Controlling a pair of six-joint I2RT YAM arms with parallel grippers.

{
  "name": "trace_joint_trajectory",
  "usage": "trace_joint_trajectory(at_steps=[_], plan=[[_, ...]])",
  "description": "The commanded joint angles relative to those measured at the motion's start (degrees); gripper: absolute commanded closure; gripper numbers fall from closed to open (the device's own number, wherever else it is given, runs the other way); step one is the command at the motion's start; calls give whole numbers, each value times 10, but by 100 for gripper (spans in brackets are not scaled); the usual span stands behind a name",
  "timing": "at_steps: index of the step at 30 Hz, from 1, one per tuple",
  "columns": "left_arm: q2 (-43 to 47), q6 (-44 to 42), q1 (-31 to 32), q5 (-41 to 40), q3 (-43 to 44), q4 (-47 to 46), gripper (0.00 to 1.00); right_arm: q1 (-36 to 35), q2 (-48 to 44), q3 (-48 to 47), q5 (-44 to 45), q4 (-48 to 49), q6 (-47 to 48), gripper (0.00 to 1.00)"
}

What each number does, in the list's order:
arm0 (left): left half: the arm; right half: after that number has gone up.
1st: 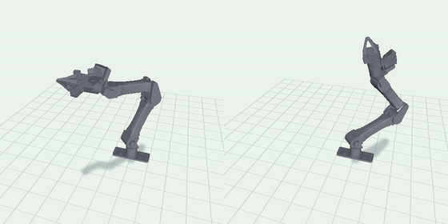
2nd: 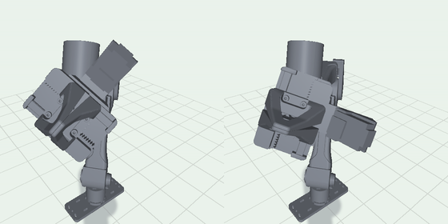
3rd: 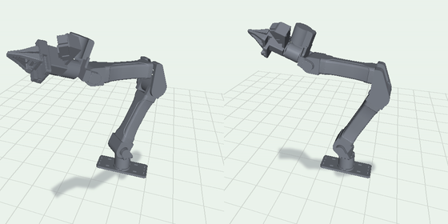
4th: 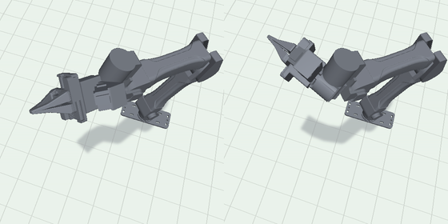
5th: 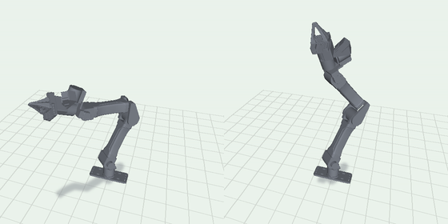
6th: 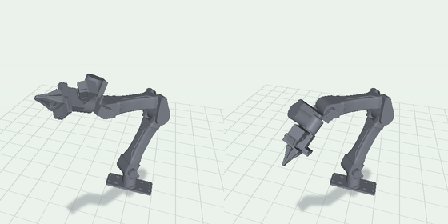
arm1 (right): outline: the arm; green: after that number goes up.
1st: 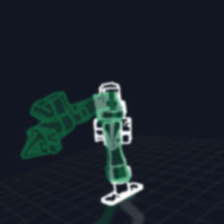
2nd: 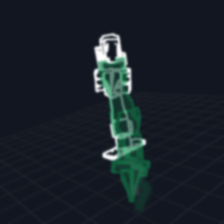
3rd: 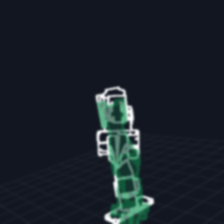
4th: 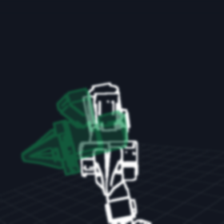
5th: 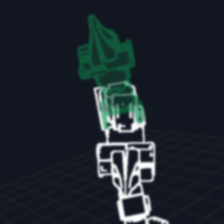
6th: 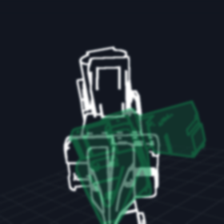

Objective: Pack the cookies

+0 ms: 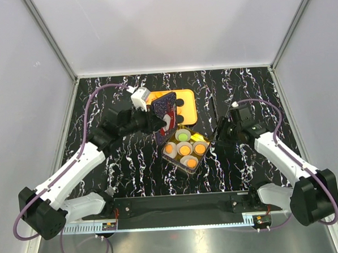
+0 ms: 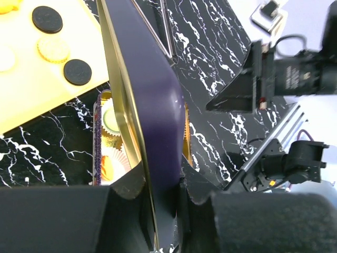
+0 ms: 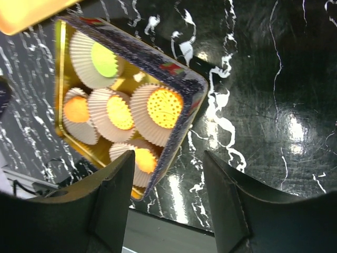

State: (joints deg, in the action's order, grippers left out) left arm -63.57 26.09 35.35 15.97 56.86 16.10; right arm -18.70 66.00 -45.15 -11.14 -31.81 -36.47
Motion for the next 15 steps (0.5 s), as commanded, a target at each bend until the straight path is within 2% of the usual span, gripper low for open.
trace_joint_trajectory(at_steps=[1, 15], plan=[[-3, 19, -9, 32, 20, -47, 100, -8, 17, 11, 30, 52, -1, 39], [-2, 28, -35, 66, 22, -42, 100, -16, 117, -14, 27, 80, 39, 47]])
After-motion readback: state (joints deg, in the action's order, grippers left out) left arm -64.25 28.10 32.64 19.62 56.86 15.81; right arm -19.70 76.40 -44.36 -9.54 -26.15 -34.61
